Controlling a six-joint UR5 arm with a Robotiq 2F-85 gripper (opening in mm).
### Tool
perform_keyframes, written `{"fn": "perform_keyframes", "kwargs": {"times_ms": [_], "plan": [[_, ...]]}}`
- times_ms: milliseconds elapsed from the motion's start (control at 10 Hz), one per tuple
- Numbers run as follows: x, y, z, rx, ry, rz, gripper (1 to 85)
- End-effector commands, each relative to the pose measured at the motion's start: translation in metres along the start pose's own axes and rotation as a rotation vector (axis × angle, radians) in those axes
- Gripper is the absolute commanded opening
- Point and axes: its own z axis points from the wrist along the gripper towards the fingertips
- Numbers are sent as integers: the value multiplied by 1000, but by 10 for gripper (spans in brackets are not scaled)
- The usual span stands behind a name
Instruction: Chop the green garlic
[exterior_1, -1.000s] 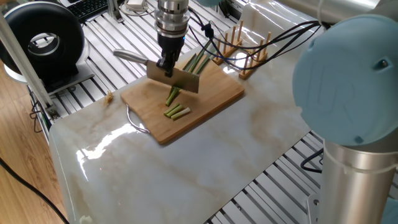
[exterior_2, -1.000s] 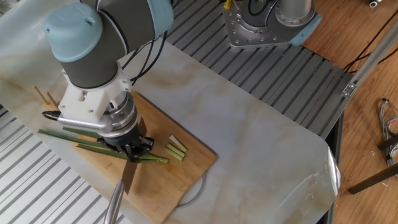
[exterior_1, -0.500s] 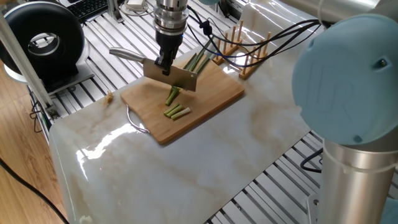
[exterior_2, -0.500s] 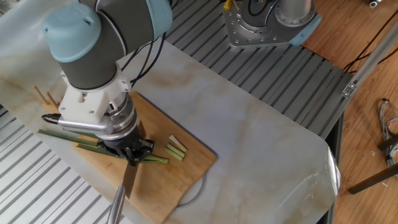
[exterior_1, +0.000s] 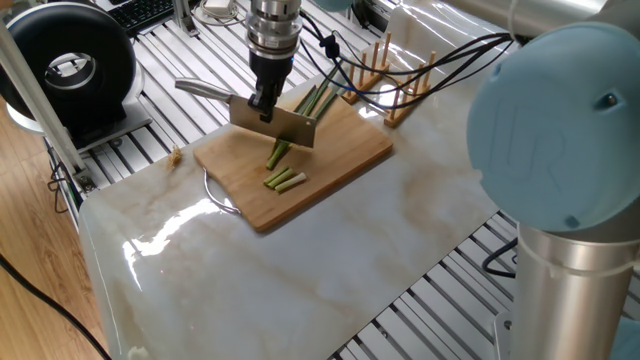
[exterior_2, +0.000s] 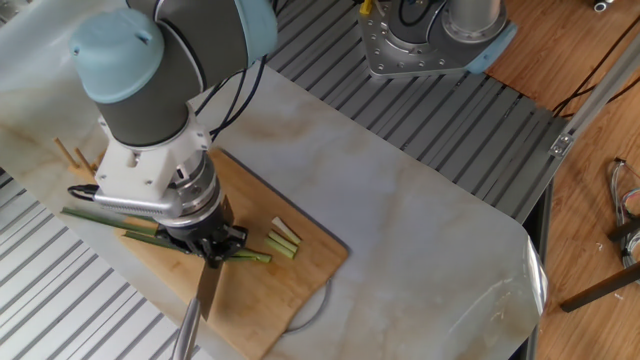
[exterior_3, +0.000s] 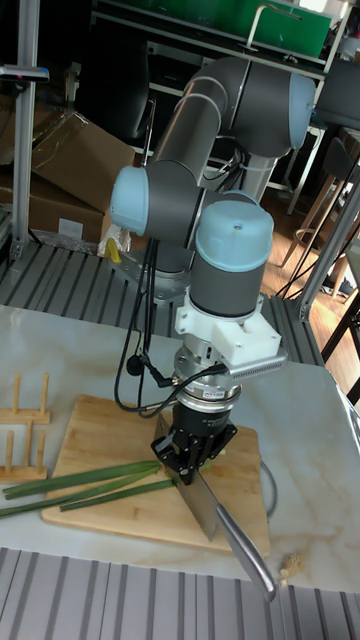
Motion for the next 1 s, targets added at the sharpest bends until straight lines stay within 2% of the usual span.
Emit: {"fn": "perform_keyframes", "kwargs": {"times_ms": [0, 200, 400, 600, 700, 900], "plan": [[-4, -1, 7, -4, -10, 1, 13], [-6, 1, 8, -7, -15, -4, 13], [-1, -3, -1, 5, 5, 4, 13], [7, -2, -8, -9, 17, -2, 13], [10, -2, -8, -8, 21, 3, 13], [12, 0, 6, -4, 9, 20, 13]]}}
